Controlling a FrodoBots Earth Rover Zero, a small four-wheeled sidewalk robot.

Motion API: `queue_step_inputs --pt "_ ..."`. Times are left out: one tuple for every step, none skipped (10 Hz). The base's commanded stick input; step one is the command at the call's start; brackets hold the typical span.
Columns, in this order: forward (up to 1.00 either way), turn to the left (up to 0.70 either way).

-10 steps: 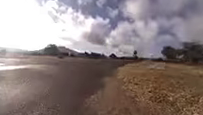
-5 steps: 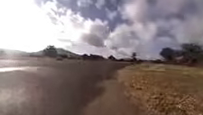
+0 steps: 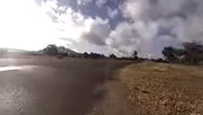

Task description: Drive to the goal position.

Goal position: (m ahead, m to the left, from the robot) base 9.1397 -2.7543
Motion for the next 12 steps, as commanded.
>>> queue_step_inputs --pt "0.50 0.00" --pt "0.50 0.00" --pt "0.50 0.00" --pt "0.50 0.00" --pt "0.50 0.00" --pt "0.50 0.00" --pt "0.50 -0.50" --pt "0.50 -0.50" --pt "0.50 -0.50" --pt "0.50 -0.50" --pt "0.50 -0.50" --pt "0.50 -0.25"
